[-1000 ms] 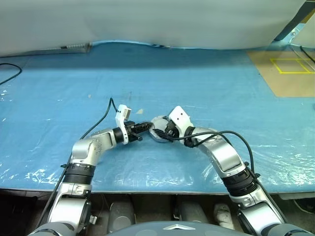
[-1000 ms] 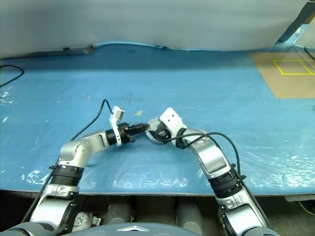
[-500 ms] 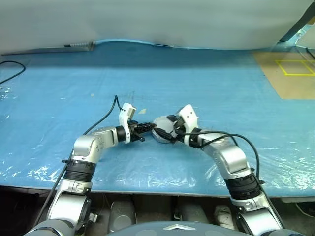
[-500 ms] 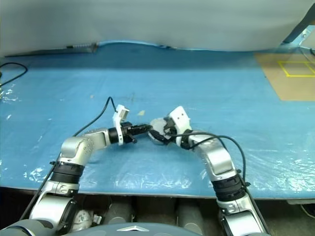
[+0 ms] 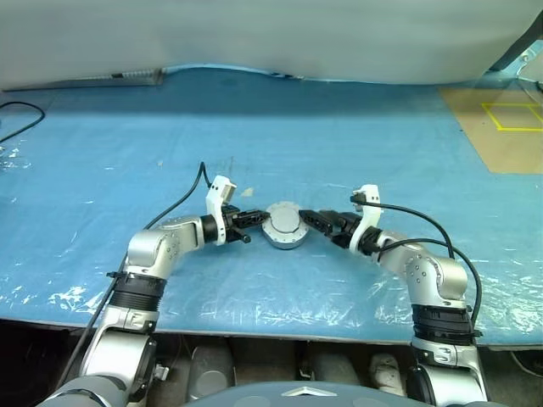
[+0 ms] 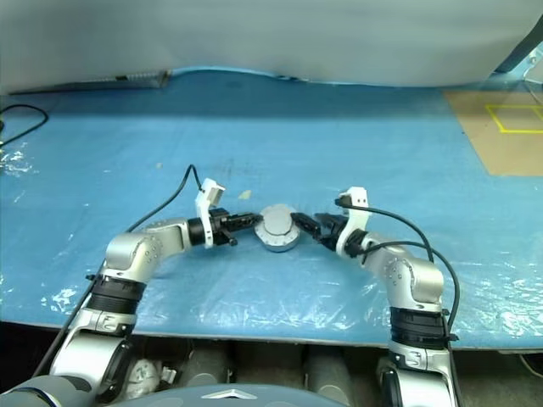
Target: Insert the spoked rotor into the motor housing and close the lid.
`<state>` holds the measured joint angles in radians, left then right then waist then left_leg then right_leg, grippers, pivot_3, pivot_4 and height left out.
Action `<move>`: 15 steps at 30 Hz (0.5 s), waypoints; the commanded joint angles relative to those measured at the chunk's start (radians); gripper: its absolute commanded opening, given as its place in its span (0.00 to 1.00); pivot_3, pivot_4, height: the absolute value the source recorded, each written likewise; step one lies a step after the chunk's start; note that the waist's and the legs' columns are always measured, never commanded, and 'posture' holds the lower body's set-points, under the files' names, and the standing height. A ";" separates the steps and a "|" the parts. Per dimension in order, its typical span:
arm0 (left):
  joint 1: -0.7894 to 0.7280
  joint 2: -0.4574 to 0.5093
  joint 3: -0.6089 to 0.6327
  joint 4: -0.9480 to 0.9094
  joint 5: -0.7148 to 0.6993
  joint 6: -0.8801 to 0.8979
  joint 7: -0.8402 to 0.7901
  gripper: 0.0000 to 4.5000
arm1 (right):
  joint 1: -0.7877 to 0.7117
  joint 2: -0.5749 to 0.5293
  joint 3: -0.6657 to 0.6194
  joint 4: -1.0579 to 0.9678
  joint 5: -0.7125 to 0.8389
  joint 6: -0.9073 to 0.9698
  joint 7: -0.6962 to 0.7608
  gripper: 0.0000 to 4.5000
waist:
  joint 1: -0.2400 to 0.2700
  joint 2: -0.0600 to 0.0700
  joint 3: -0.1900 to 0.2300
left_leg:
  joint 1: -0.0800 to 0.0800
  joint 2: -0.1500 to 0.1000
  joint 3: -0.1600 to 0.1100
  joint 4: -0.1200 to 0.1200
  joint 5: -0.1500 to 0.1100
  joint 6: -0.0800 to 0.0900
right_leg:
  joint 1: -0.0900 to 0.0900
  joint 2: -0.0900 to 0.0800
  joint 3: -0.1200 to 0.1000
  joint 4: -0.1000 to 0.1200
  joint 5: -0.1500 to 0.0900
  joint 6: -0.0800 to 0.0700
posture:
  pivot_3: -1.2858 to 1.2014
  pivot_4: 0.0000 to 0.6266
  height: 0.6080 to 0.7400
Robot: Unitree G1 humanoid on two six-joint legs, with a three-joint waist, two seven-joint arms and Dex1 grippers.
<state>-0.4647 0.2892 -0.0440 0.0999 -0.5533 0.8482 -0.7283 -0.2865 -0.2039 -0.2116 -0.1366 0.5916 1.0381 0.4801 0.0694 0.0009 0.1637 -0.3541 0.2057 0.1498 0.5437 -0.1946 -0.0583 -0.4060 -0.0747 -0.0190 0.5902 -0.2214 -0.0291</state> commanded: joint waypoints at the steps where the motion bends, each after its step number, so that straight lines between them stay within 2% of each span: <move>1: 0.007 -0.003 -0.016 -0.006 0.011 0.002 0.001 0.00 | 0.013 0.044 -0.041 -0.021 0.098 0.077 -0.026 1.00 | 0.000 0.000 0.000 | 0.000 0.000 0.000 0.000 0.000 0.000 | 0.000 0.000 0.000 0.000 0.000 0.000 | 0.52 0.24 1.00; 8: 0.017 -0.006 -0.015 -0.011 0.016 -0.003 0.001 0.00 | 0.013 0.123 -0.124 0.002 0.255 0.230 -0.081 1.00 | 0.001 0.000 0.000 | 0.000 0.000 0.000 0.000 0.000 0.000 | 0.000 0.000 0.000 0.000 0.000 0.000 | 0.52 0.24 1.00; 11: 0.019 -0.007 -0.015 -0.010 0.017 -0.007 0.002 0.00 | 0.001 0.154 -0.181 0.022 0.325 0.292 -0.111 0.86 | 0.001 0.000 0.000 | 0.001 0.000 0.000 0.000 0.000 0.000 | 0.000 0.000 0.000 0.000 0.000 0.000 | 0.52 0.24 1.00; 15: 0.025 -0.008 -0.015 -0.008 0.018 -0.011 0.001 0.00 | -0.002 0.159 -0.220 0.029 0.387 0.361 -0.130 0.55 | 0.000 0.000 0.000 | 0.000 0.000 0.000 0.000 0.000 0.000 | 0.000 0.000 0.000 0.000 0.000 0.000 | 0.52 0.24 1.00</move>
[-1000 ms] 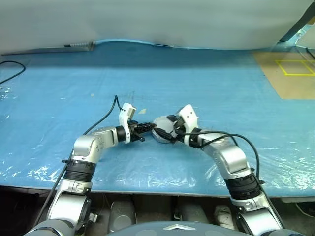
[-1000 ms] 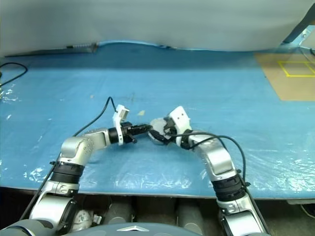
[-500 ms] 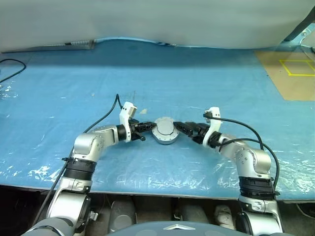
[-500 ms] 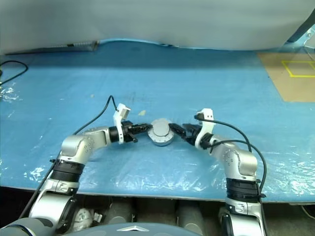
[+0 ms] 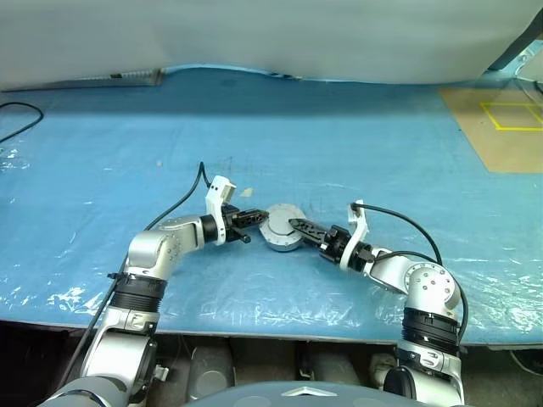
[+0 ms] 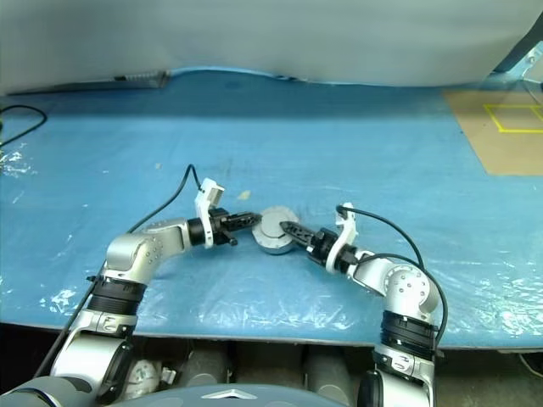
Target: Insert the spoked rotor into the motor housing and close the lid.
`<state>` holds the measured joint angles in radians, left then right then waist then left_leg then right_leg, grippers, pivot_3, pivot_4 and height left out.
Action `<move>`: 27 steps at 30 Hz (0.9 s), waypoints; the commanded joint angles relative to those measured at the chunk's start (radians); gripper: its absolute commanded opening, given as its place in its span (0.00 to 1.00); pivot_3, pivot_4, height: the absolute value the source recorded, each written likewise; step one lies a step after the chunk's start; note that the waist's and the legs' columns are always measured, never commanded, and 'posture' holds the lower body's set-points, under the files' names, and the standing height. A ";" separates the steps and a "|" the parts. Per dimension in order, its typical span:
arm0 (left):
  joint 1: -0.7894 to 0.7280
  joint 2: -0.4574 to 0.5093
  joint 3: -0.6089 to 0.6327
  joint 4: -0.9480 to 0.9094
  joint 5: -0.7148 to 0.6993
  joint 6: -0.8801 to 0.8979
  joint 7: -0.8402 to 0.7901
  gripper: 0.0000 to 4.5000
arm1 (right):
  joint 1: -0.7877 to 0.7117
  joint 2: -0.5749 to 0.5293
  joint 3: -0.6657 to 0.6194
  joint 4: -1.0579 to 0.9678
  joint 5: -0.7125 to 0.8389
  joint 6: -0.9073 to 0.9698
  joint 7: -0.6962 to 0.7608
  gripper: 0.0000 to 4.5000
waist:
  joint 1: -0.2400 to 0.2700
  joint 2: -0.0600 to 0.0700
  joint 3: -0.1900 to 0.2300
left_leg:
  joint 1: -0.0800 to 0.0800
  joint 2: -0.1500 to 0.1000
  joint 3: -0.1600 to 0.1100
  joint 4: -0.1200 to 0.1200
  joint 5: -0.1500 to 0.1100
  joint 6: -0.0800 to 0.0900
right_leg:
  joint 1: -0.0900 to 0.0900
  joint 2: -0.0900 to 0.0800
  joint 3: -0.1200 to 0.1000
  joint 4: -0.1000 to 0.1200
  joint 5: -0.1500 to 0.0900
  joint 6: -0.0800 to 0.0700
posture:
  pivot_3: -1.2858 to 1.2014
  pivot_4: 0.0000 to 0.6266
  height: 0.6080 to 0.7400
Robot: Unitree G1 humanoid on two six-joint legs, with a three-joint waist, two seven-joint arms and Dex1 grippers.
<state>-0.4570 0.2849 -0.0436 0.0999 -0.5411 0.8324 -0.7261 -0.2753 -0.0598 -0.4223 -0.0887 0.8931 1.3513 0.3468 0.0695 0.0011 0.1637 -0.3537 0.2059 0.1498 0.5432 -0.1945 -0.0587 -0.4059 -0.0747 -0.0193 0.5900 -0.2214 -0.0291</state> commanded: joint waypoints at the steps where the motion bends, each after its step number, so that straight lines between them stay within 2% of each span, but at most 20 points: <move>1: 0.019 -0.004 -0.015 -0.009 0.006 0.005 -0.001 0.00 | -0.008 0.010 -0.005 -0.023 0.087 0.059 0.002 0.47 | 0.000 0.000 0.000 | 0.000 0.000 0.000 0.000 0.000 0.000 | 0.000 0.000 0.000 0.000 0.000 0.000 | 0.52 0.24 1.00; 5: 0.019 -0.010 -0.009 -0.007 0.006 0.002 -0.002 0.00 | 0.008 -0.006 0.008 -0.024 0.093 0.074 -0.009 0.24 | 0.002 0.000 0.000 | 0.001 0.000 0.000 0.000 0.000 0.000 | 0.001 0.000 0.000 0.000 0.000 0.000 | 0.52 0.24 1.00; 10: 0.013 -0.021 0.007 -0.011 -0.004 0.003 -0.003 0.00 | 0.015 -0.011 0.022 -0.025 0.080 0.060 -0.019 0.24 | 0.002 0.000 0.000 | 0.001 0.000 0.000 0.000 0.000 0.000 | 0.001 0.000 0.000 0.000 0.000 0.000 | 0.52 0.24 1.00; 17: -0.021 -0.064 0.135 0.000 -0.098 0.036 0.027 0.00 | 0.019 0.008 0.000 -0.027 0.101 0.053 -0.038 0.24 | 0.000 0.000 0.000 | 0.001 0.000 0.000 0.000 0.000 0.000 | 0.001 0.000 0.000 0.000 0.000 0.000 | 0.52 0.24 1.00; 20: -0.037 -0.087 0.230 0.029 -0.168 0.069 0.065 0.13 | -0.010 0.048 -0.077 -0.008 0.174 0.044 -0.077 0.24 | -0.001 0.000 0.000 | 0.001 0.000 0.000 0.000 0.000 0.000 | 0.000 0.000 0.000 0.000 0.000 0.000 | 0.52 0.24 1.00; 27: -0.021 -0.153 0.446 0.089 -0.347 0.142 0.191 0.68 | -0.116 0.087 -0.184 0.063 0.301 -0.014 -0.197 0.24 | 0.002 0.001 0.001 | -0.005 0.000 -0.001 0.001 0.000 0.000 | -0.003 0.000 -0.001 0.000 0.000 0.000 | 0.52 0.24 1.00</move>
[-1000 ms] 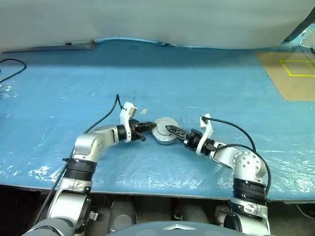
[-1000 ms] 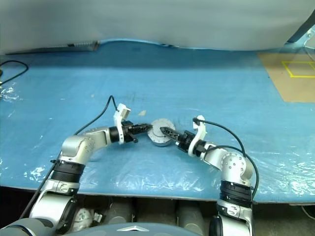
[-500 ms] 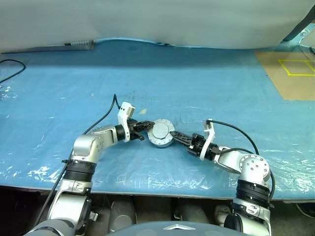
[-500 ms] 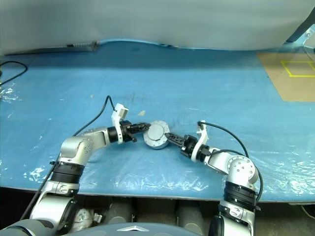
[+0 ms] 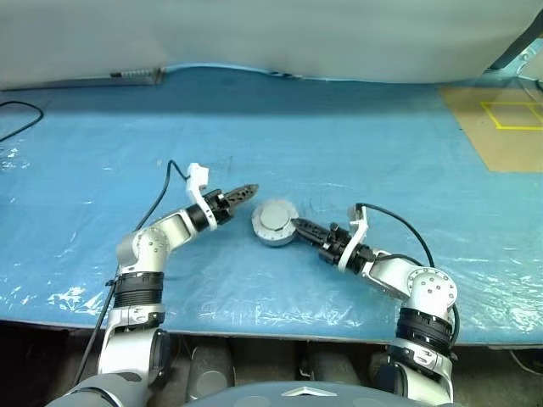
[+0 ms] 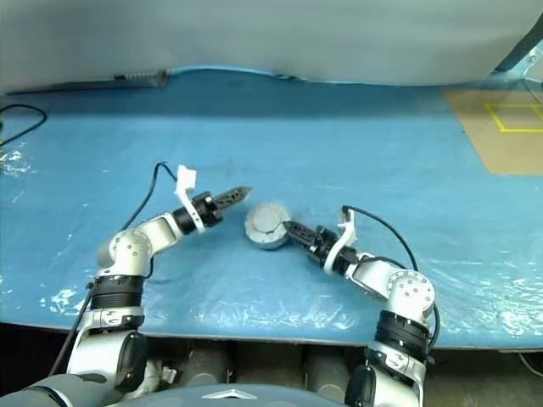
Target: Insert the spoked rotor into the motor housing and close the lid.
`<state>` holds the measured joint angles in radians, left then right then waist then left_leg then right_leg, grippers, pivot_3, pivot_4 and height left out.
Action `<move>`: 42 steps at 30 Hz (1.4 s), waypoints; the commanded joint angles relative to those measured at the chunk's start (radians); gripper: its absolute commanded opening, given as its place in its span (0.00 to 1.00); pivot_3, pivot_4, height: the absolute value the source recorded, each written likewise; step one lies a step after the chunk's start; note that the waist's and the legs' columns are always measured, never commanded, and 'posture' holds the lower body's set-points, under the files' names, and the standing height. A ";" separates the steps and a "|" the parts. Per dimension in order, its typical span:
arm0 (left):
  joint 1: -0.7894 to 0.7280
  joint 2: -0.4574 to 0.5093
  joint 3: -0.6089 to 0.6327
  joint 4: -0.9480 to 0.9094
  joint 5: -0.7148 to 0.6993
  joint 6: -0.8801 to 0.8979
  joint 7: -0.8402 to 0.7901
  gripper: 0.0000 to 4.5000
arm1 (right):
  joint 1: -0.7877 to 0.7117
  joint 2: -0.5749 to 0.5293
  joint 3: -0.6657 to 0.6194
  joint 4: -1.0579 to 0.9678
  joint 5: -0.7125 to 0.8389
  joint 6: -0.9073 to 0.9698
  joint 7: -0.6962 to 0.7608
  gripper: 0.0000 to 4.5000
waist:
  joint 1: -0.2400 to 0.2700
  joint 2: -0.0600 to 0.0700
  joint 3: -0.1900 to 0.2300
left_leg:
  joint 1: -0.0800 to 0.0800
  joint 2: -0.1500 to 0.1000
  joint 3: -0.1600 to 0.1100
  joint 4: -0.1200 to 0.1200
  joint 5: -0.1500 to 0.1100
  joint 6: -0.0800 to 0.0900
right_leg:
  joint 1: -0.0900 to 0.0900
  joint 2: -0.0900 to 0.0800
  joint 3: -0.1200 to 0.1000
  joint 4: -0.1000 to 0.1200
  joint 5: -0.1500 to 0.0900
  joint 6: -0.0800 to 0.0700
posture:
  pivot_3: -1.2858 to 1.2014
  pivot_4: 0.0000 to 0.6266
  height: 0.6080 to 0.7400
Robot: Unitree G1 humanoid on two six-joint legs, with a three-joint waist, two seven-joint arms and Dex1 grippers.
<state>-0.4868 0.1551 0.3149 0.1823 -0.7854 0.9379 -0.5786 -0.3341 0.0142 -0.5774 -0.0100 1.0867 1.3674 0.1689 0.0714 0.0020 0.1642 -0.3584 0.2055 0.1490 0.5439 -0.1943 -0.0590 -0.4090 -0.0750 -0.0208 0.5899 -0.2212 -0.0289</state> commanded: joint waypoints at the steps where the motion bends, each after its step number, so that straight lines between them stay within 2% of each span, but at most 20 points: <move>1: 0.012 -0.037 0.125 0.011 -0.143 0.052 0.067 0.75 | -0.069 0.011 -0.028 -0.009 0.116 -0.038 -0.029 0.24 | 0.000 0.000 0.000 | -0.001 0.000 0.000 0.000 0.000 0.000 | -0.001 0.000 0.000 0.000 0.000 0.000 | 0.52 0.24 1.00; 4: 0.022 -0.076 0.206 0.024 -0.242 0.087 0.139 0.99 | -0.102 0.007 -0.022 0.015 0.139 -0.059 -0.055 0.24 | -0.001 0.000 0.000 | -0.003 0.000 -0.001 0.000 0.000 0.000 | -0.002 0.000 -0.002 0.000 0.002 0.004 | 0.52 0.24 1.00; 10: 0.058 -0.129 0.262 0.030 -0.375 0.134 0.209 1.00 | -0.166 0.015 0.024 0.053 0.161 -0.095 -0.079 0.24 | 0.000 0.000 0.000 | -0.011 0.000 -0.002 0.002 0.000 0.000 | -0.008 0.001 -0.002 0.001 0.003 0.005 | 0.52 0.24 1.00; 16: 0.100 -0.184 0.242 0.004 -0.452 0.138 0.255 1.00 | -0.219 0.037 0.079 0.096 0.162 -0.103 -0.077 0.24 | 0.000 0.000 0.000 | -0.011 0.000 -0.002 0.002 0.000 0.000 | -0.008 0.001 -0.002 0.002 0.003 0.005 | 0.52 0.24 1.00; 30: 0.105 -0.256 0.194 -0.003 -0.564 0.128 0.305 1.00 | -0.158 0.062 0.178 0.060 0.221 -0.029 -0.102 0.24 | 0.004 0.000 0.000 | -0.011 0.000 -0.002 0.005 0.000 0.000 | -0.008 0.000 -0.002 0.002 0.005 0.008 | 0.52 0.24 1.00; 33: 0.112 -0.262 0.198 0.000 -0.596 0.129 0.331 0.87 | -0.167 0.060 0.169 0.066 0.229 -0.043 -0.114 0.24 | 0.004 0.000 0.000 | -0.011 0.000 -0.002 0.007 0.000 0.000 | -0.008 0.000 -0.001 0.004 0.005 0.008 | 0.52 0.24 1.00; 37: 0.121 -0.252 0.192 -0.012 -0.625 0.133 0.359 0.56 | -0.157 0.029 0.216 0.015 0.150 -0.102 -0.086 0.24 | 0.004 -0.001 0.000 | -0.011 0.000 -0.002 0.009 0.000 0.000 | -0.008 0.000 -0.001 0.007 0.005 0.008 | 0.52 0.24 1.00; 38: 0.121 -0.247 0.193 -0.015 -0.631 0.132 0.366 0.52 | -0.151 0.017 0.234 0.001 0.129 -0.119 -0.066 0.24 | 0.004 -0.001 0.000 | -0.011 0.000 -0.003 0.010 0.000 0.000 | -0.008 0.000 -0.001 0.008 0.005 0.008 | 0.52 0.24 1.00; 42: 0.095 -0.222 0.200 0.001 -0.629 0.101 0.380 0.53 | -0.138 -0.022 0.258 0.007 0.072 -0.193 -0.018 0.24 | 0.005 -0.001 0.000 | -0.011 0.001 -0.003 0.015 0.000 0.000 | -0.008 0.000 -0.001 0.013 0.005 0.008 | 0.52 0.24 1.00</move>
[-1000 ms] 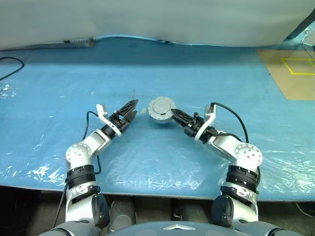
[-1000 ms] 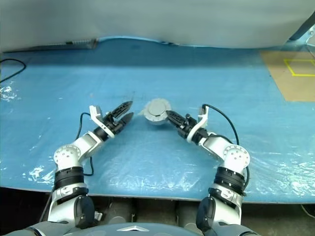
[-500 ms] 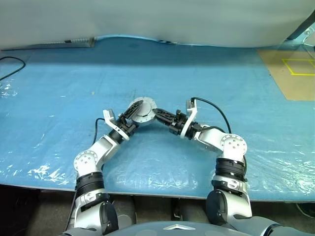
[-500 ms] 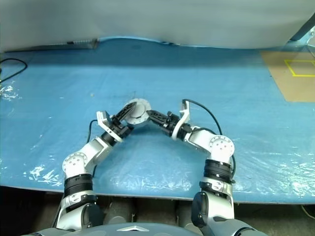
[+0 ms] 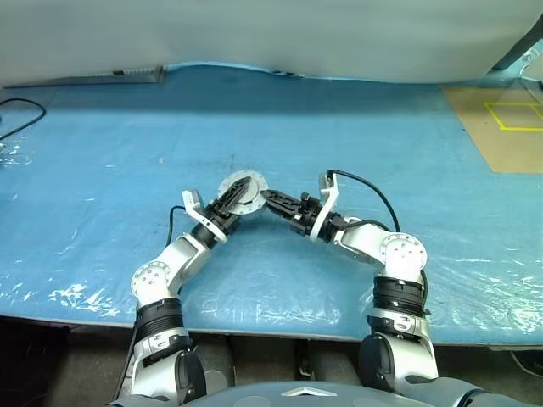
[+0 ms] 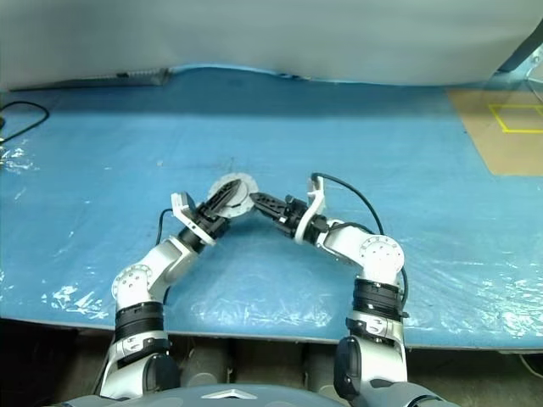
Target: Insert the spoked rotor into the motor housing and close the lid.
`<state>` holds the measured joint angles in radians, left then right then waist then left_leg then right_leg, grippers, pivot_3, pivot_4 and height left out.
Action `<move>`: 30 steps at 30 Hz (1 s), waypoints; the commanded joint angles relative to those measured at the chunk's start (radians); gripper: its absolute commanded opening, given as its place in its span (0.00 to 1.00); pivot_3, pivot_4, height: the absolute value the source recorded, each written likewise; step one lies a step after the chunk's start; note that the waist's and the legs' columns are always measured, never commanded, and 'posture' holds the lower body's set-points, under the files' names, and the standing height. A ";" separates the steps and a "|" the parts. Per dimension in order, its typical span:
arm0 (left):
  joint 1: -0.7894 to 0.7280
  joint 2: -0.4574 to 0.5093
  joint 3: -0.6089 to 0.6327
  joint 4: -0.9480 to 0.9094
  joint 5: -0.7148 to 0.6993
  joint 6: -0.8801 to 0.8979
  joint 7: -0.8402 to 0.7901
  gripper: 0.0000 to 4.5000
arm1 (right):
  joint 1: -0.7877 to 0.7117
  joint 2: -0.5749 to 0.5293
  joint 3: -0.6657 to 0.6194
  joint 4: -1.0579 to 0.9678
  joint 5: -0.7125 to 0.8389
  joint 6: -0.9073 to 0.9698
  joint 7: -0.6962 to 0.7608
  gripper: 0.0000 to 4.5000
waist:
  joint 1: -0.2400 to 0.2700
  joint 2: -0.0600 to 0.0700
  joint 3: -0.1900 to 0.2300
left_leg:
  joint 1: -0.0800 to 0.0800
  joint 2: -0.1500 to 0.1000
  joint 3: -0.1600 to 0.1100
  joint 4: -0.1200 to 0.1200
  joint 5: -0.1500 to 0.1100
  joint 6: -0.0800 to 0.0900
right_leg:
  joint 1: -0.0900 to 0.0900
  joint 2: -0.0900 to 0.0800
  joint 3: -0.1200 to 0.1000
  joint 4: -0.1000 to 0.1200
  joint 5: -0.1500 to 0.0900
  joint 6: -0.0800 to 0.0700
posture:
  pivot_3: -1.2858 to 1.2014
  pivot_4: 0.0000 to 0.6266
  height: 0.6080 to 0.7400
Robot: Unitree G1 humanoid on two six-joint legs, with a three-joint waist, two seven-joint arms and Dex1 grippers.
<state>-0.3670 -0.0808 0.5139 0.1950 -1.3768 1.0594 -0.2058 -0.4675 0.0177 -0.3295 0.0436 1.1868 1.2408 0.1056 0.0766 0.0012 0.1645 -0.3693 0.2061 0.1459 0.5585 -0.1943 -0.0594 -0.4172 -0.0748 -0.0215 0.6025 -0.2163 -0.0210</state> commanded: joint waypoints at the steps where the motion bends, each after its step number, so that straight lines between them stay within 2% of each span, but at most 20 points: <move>1: -0.039 0.024 0.001 -0.001 -0.026 -0.034 0.007 0.53 | -0.002 -0.036 0.012 -0.039 -0.049 -0.092 0.055 0.32 | 0.001 0.000 0.000 | 0.000 0.000 0.000 0.002 0.000 0.000 | 0.000 0.000 0.000 0.001 0.000 0.000 | 0.52 0.24 1.00; 4: -0.083 0.057 0.005 0.037 0.002 -0.074 0.006 0.53 | 0.007 -0.068 0.032 -0.044 -0.098 -0.154 0.091 0.56 | 0.002 0.000 0.000 | 0.000 0.000 0.000 0.006 0.000 0.000 | 0.000 -0.001 0.001 0.003 0.000 0.001 | 0.52 0.24 1.00; 10: -0.241 0.189 0.000 0.279 0.149 -0.189 -0.075 0.53 | 0.082 -0.220 0.301 -0.123 -0.483 -0.464 0.232 1.00 | 0.002 0.000 0.000 | 0.000 0.000 -0.001 0.007 0.000 0.000 | 0.000 0.000 0.001 0.004 0.001 0.002 | 0.52 0.24 1.00; 15: -0.450 0.309 -0.005 0.637 0.331 -0.351 -0.182 0.53 | 0.155 -0.268 0.442 -0.143 -0.713 -0.695 0.293 1.00 | 0.005 -0.002 0.001 | -0.003 0.000 -0.001 0.006 0.000 0.000 | -0.001 0.000 0.001 0.003 0.001 0.002 | 0.52 0.24 1.00; 18: -0.582 0.360 0.001 0.863 0.430 -0.469 -0.228 0.53 | 0.179 -0.291 0.522 -0.099 -0.907 -0.883 0.258 1.00 | 0.008 -0.007 0.004 | -0.004 0.000 -0.003 0.007 0.000 0.000 | -0.002 0.000 -0.001 0.003 0.001 0.002 | 0.52 0.24 1.00; 21: -0.679 0.377 0.015 1.005 0.503 -0.569 -0.242 0.53 | 0.181 -0.276 0.539 -0.040 -1.023 -1.016 0.207 1.00 | 0.008 -0.008 0.005 | -0.005 -0.001 -0.004 0.007 0.000 0.000 | -0.002 0.000 -0.001 0.003 0.002 0.002 | 0.52 0.24 1.00; 25: -0.771 0.365 0.031 1.101 0.579 -0.684 -0.211 0.53 | 0.176 -0.261 0.546 0.016 -1.115 -1.121 0.178 1.00 | 0.013 -0.010 0.006 | -0.007 -0.001 -0.006 0.007 0.000 0.000 | -0.002 0.000 -0.002 0.003 0.002 0.002 | 0.52 0.24 1.00; 30: -0.798 0.336 0.032 1.147 0.677 -0.766 -0.100 0.53 | 0.182 -0.242 0.541 0.043 -1.155 -1.155 0.182 1.00 | 0.014 -0.012 0.007 | -0.007 -0.001 -0.007 0.008 0.000 0.000 | -0.002 0.000 -0.003 0.004 0.002 0.001 | 0.52 0.24 1.00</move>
<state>-1.1288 0.2515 0.5283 1.3501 -0.7264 0.3276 -0.3392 -0.2839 -0.2314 0.2126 0.1041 0.0448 0.1189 0.2878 0.0911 -0.0106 0.1716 -0.3764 0.2052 0.1392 0.5664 -0.1941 -0.0593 -0.4191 -0.0750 -0.0241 0.6065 -0.2145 -0.0196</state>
